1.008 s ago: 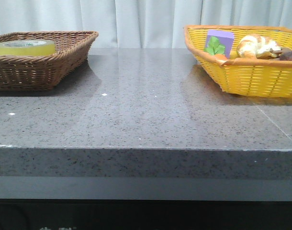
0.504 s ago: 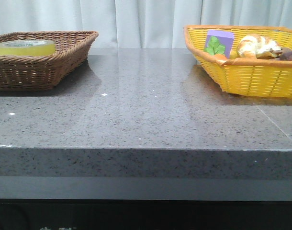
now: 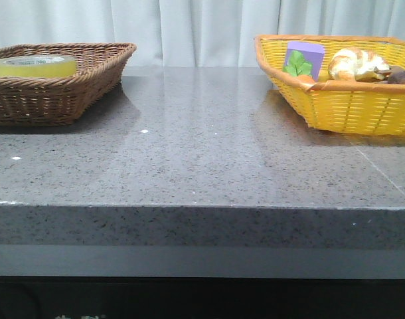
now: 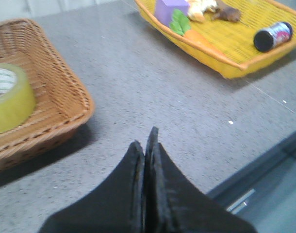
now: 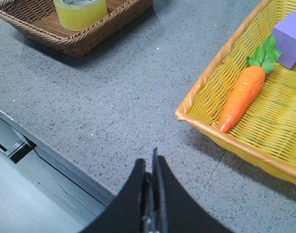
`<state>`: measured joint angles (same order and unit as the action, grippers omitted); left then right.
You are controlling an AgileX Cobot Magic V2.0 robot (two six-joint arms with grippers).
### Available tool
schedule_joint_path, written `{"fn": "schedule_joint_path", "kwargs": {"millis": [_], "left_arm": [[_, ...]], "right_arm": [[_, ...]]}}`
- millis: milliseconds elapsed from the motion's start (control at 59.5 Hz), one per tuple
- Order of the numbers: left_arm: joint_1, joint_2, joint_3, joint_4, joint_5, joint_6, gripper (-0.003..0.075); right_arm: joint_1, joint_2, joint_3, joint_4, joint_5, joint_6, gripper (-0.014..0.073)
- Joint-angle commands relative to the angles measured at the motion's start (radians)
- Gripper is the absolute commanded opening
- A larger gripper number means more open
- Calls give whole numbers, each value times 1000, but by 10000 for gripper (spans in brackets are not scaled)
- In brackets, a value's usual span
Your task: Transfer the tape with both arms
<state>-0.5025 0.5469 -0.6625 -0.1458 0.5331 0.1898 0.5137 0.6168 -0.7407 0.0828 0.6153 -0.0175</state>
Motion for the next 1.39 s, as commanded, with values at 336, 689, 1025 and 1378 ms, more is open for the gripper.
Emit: {"fn": "schedule_joint_path", "kwargs": {"millis": [336,689,1025,1378], "left_arm": [[368,-393,305,-45,-335,-10,-20],[409,-478,493,-28,-433,-96,-20],[411,-572,676,62,-552,-267,-20],[411,-572,674,62,-615,-190,-20]], "right_arm": [[-7,-2,-25,-2,-68,-6,-67],[-7,-2,-25,-2,-68,-6,-67],[-7,-2,-25,-2,-68,-6,-67],[-7,-2,-25,-2,-69,-6,-67]]}}
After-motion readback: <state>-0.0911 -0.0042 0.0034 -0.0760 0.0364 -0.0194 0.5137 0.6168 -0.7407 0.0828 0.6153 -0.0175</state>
